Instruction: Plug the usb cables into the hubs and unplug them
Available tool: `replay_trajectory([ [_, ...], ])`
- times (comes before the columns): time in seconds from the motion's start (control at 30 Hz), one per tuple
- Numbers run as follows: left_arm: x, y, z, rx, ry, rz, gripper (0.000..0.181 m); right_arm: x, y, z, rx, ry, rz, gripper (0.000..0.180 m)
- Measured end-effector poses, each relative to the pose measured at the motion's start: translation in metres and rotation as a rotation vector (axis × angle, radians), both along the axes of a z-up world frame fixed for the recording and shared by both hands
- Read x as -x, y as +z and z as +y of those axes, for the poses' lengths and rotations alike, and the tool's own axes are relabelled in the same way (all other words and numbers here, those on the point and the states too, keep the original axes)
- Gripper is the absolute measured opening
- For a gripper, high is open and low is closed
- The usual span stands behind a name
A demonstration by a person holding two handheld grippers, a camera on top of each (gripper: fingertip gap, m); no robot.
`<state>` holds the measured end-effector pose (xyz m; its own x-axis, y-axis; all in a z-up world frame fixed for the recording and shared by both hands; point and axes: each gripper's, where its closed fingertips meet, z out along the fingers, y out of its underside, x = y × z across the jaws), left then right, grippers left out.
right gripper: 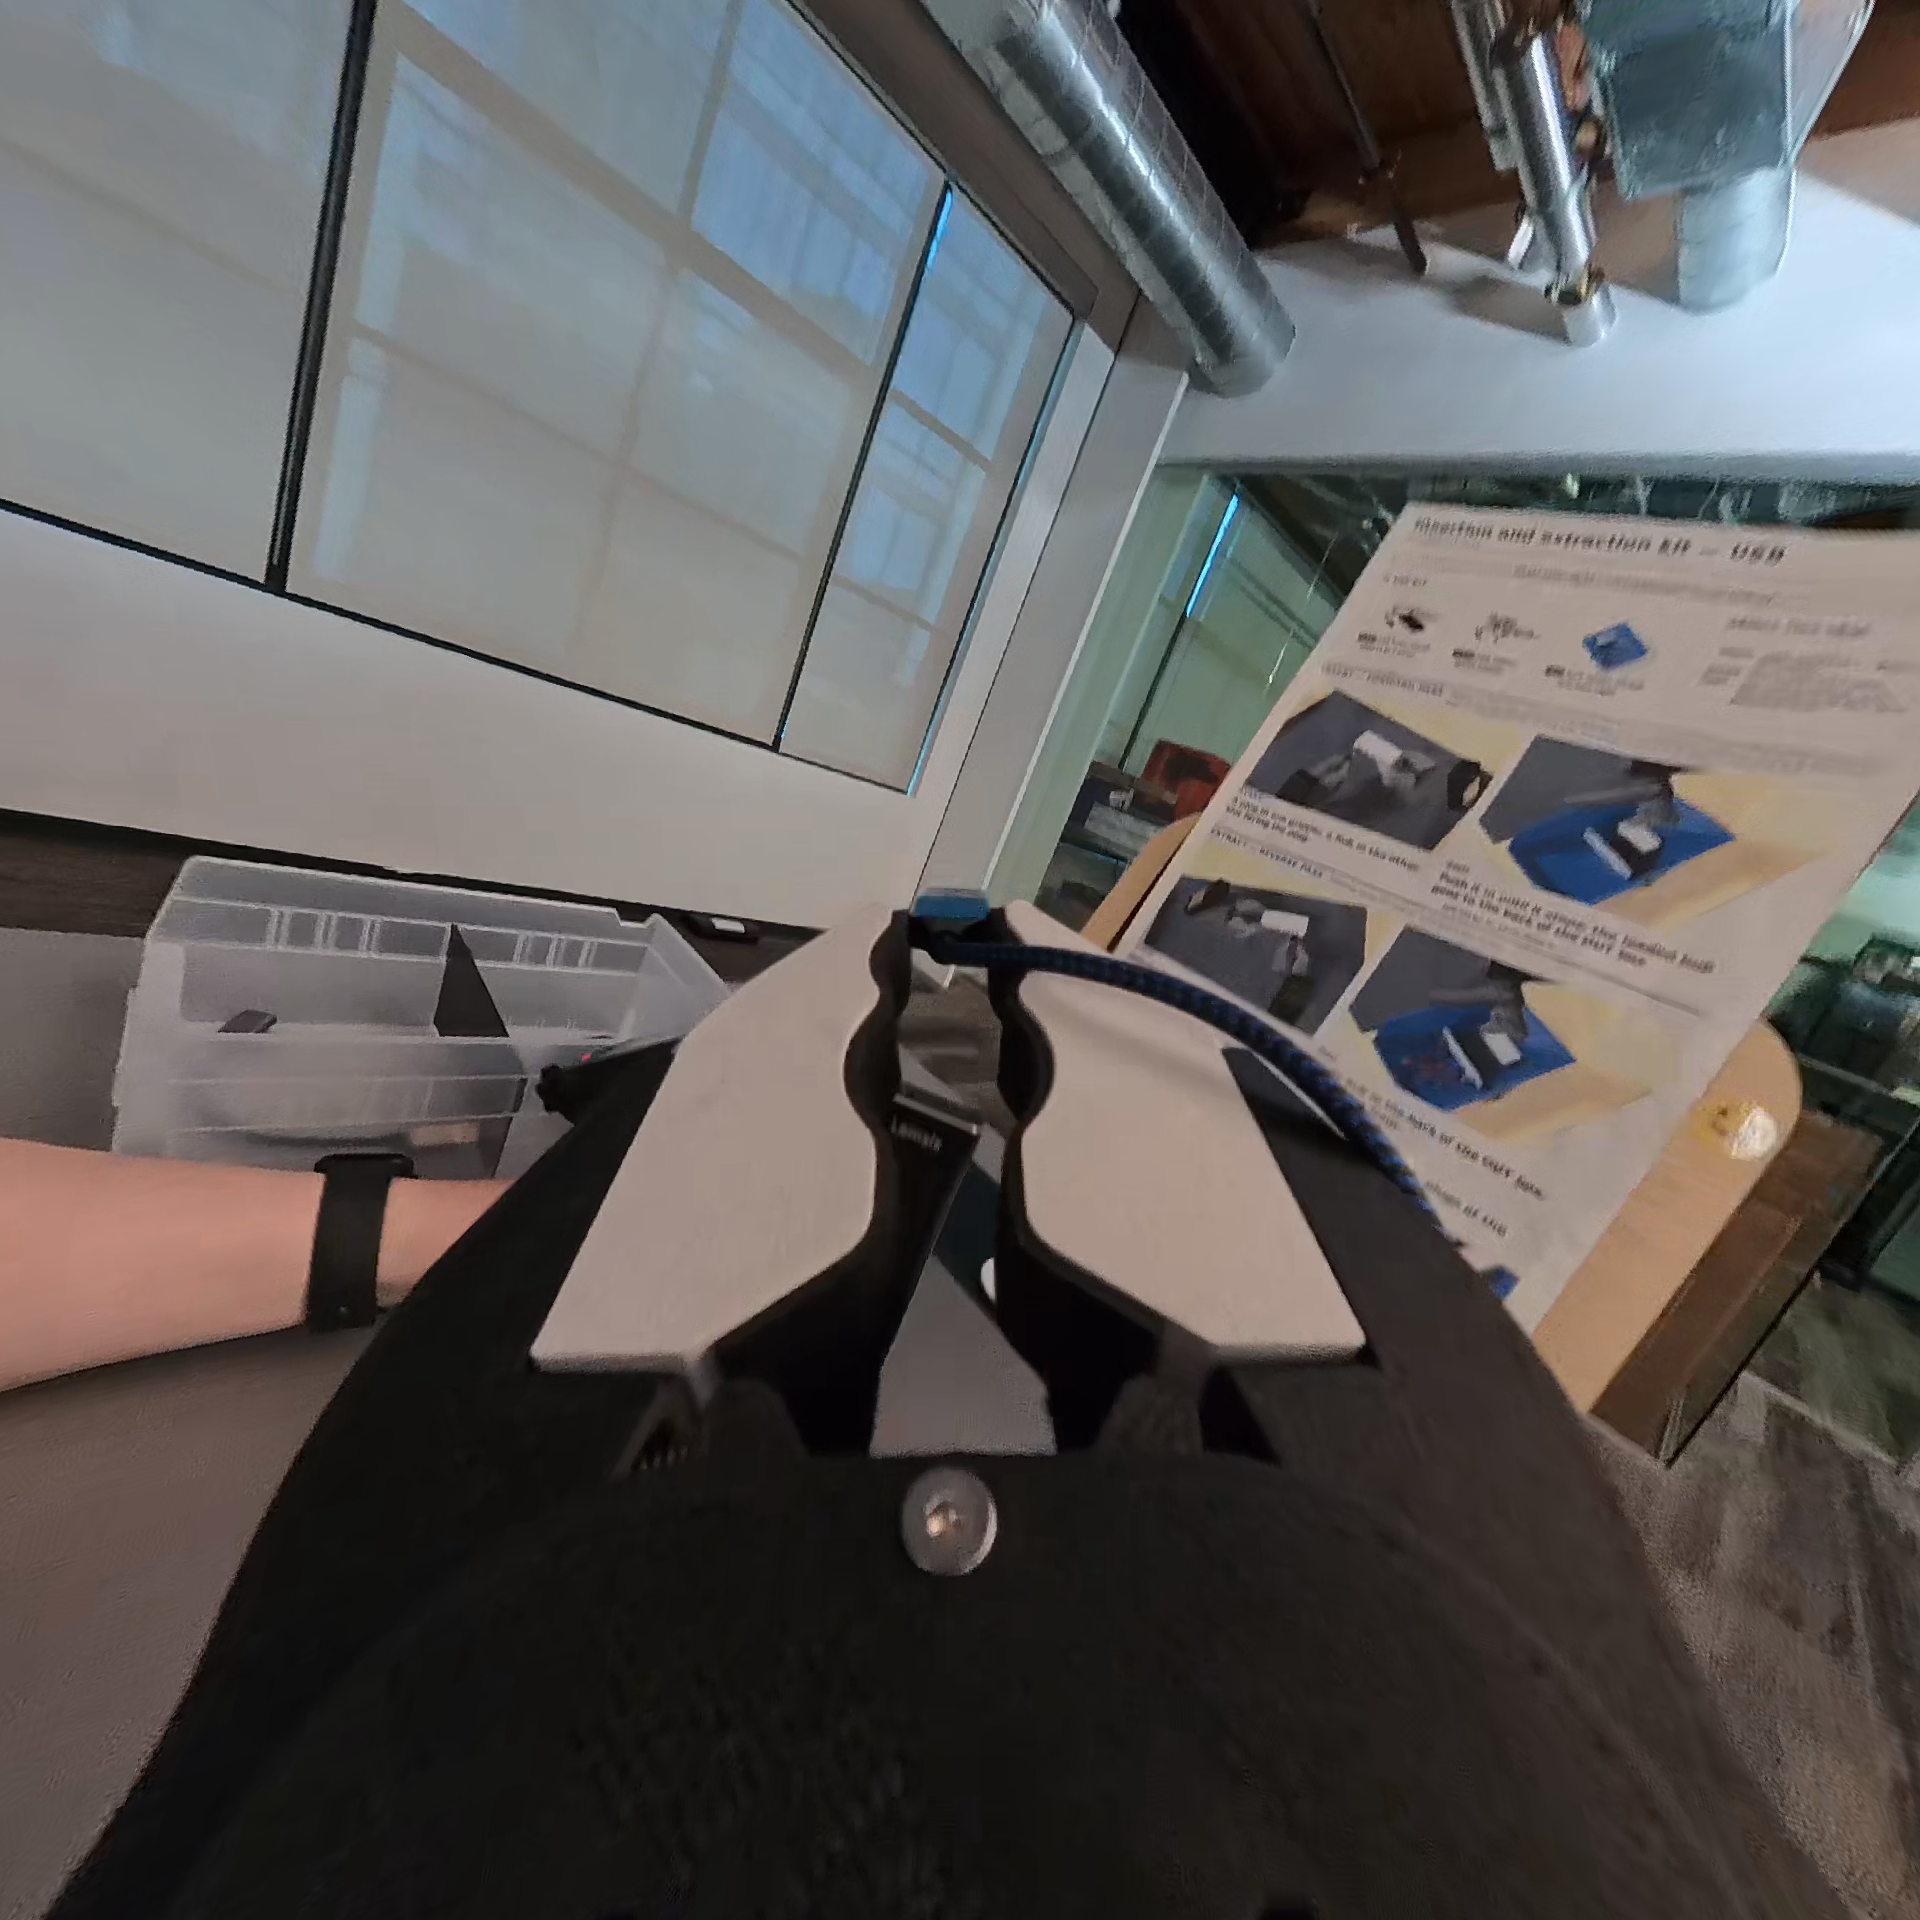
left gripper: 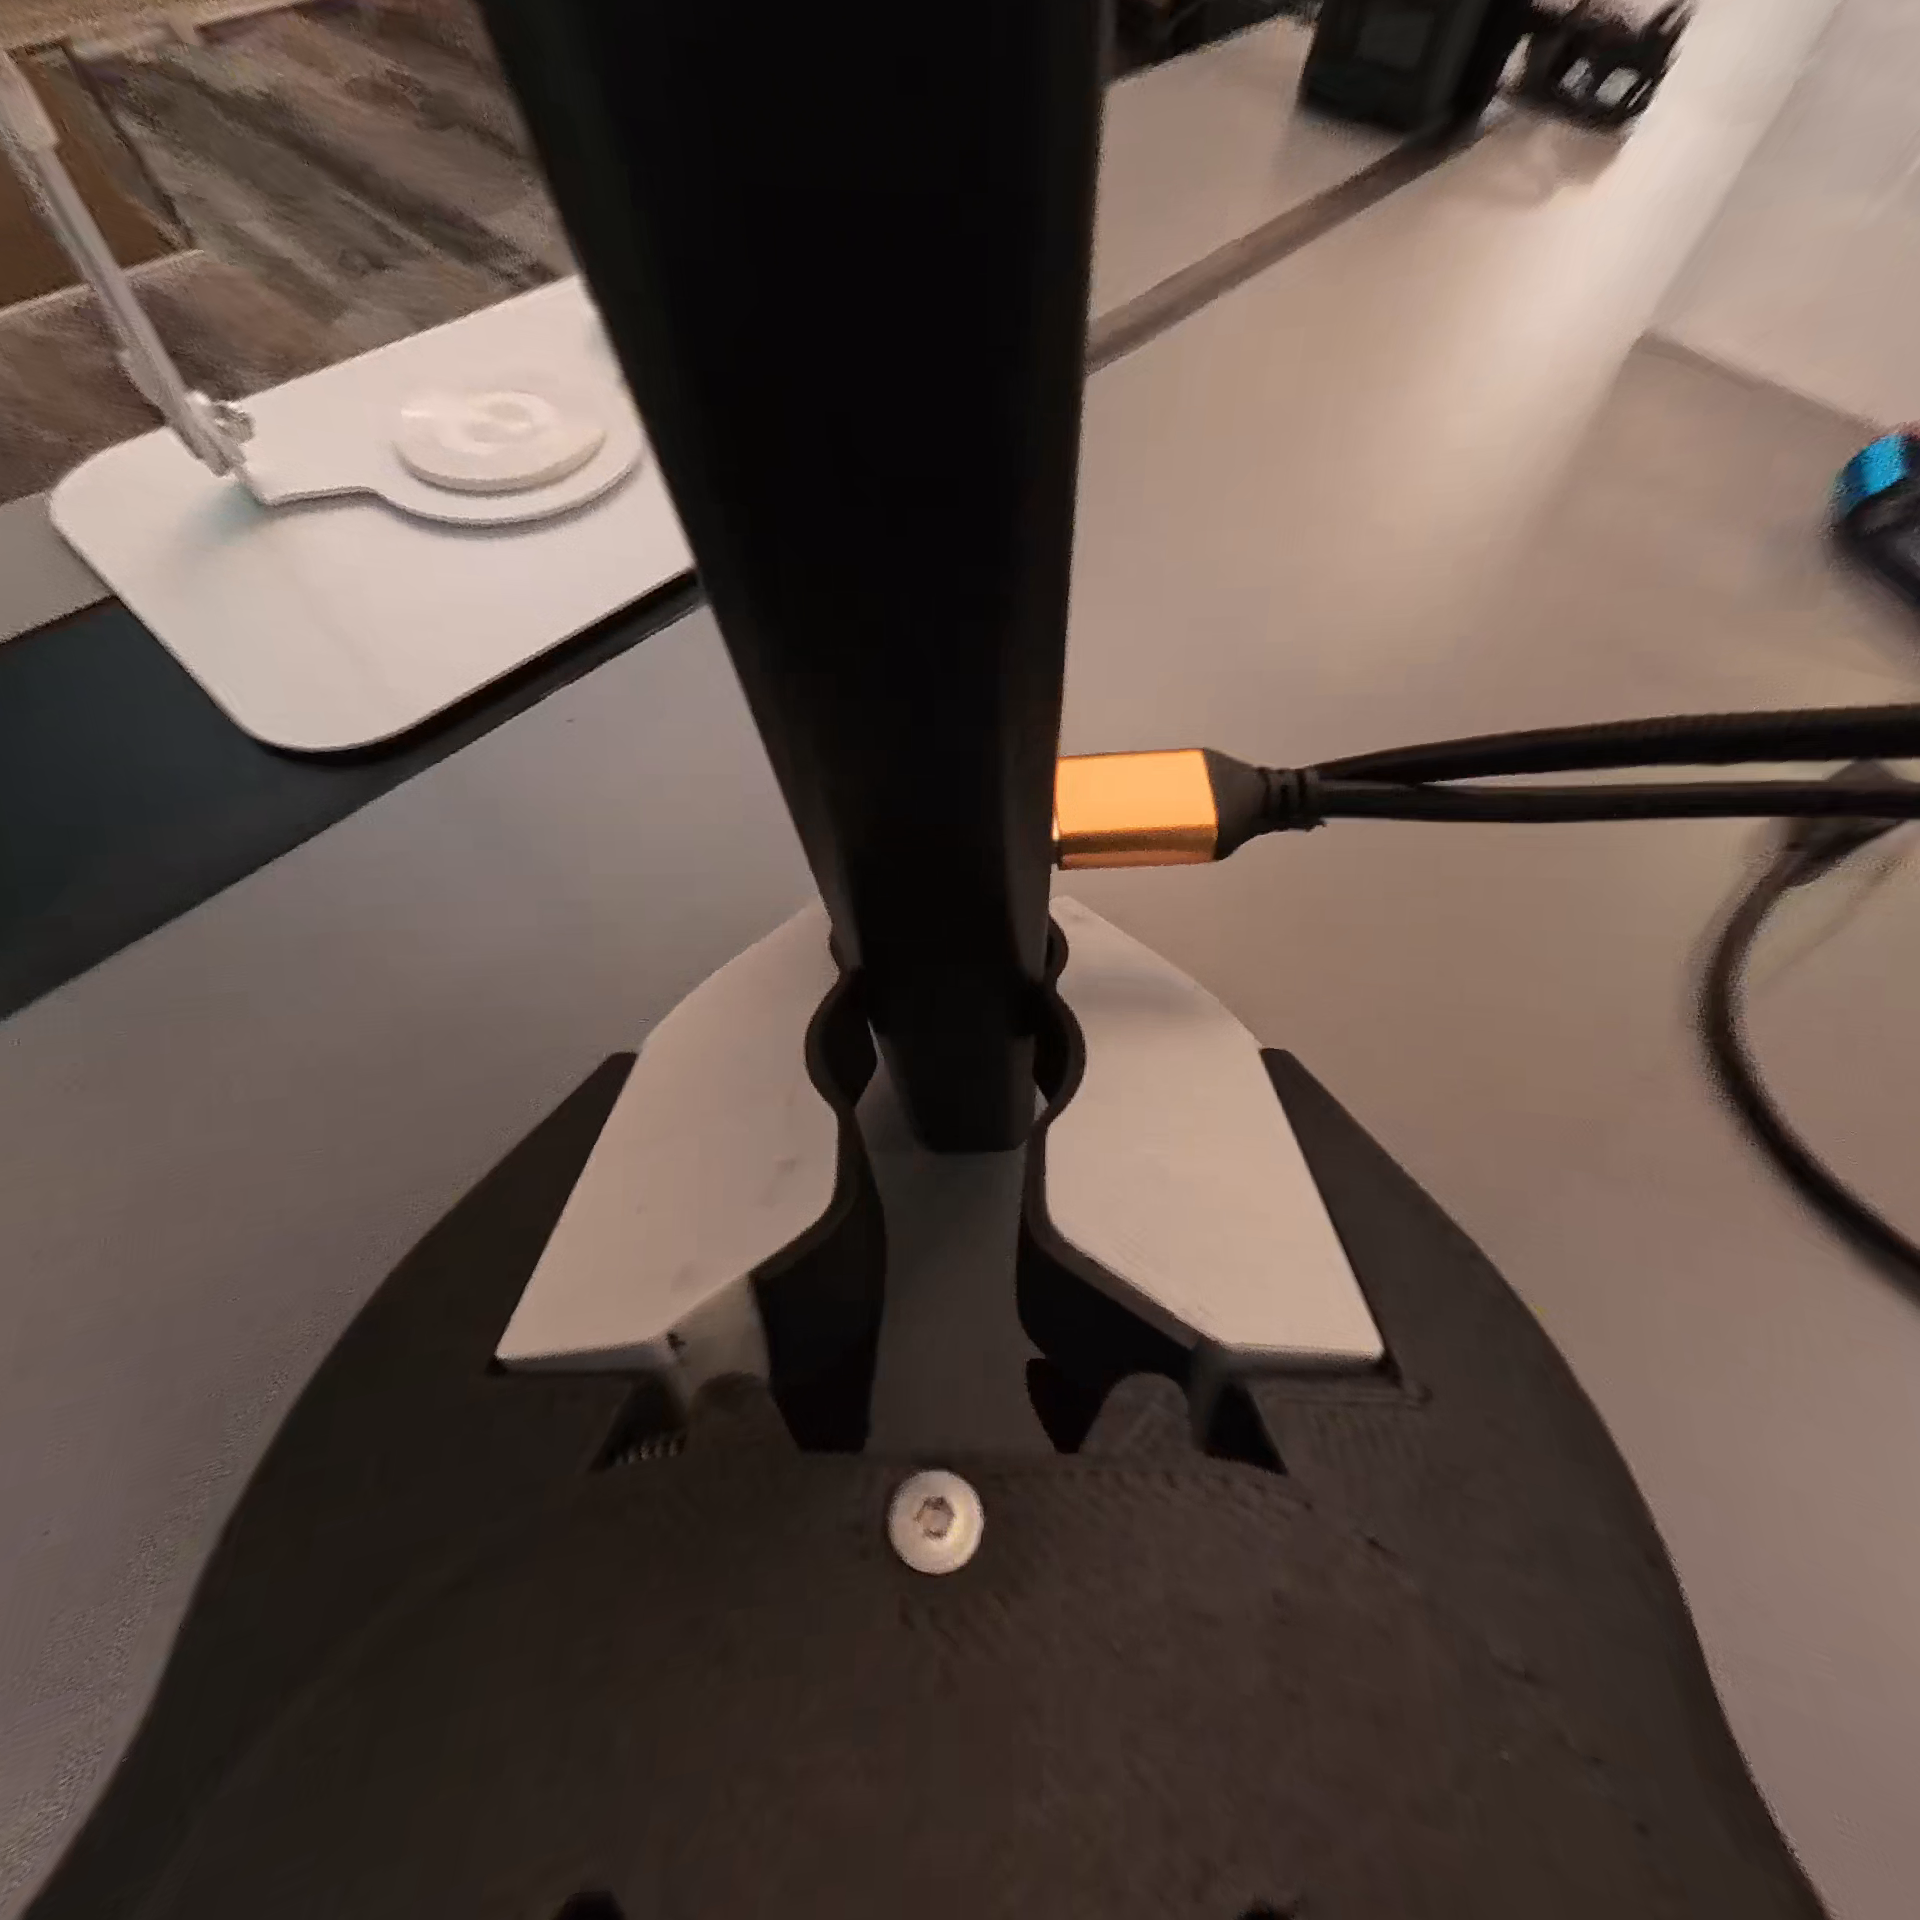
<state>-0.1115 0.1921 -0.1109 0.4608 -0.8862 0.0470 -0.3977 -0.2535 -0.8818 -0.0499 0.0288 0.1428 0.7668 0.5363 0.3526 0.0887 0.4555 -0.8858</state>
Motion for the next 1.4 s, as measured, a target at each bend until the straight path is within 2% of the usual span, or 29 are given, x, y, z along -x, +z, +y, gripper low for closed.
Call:
replay_trajectory([
  [0.2, -0.016, 0.055, -0.023, -0.004, -0.031, -0.140, 0.026, 0.002, -0.028, 0.029, 0.181, -0.035, 0.059, 0.014],
  [0.33, -0.030, 0.103, -0.040, -0.125, 0.014, -0.168, 0.026, 0.006, -0.036, 0.036, 0.236, -0.032, 0.106, 0.014],
  [0.57, -0.034, 0.145, -0.062, -0.313, 0.078, -0.151, 0.027, 0.018, -0.009, 0.014, 0.124, 0.002, 0.121, 0.013],
  [0.8, -0.040, 0.164, -0.082, -0.346, 0.045, -0.180, 0.027, 0.032, -0.024, 0.019, 0.090, -0.050, -0.014, 0.014],
  [0.97, -0.045, 0.166, -0.089, -0.317, 0.041, -0.196, 0.026, 0.036, -0.024, 0.020, 0.028, -0.112, -0.040, 0.014],
  [1.4, -0.050, 0.172, -0.099, -0.304, 0.023, -0.243, 0.026, 0.038, -0.026, 0.022, 0.054, -0.121, -0.022, 0.014],
])
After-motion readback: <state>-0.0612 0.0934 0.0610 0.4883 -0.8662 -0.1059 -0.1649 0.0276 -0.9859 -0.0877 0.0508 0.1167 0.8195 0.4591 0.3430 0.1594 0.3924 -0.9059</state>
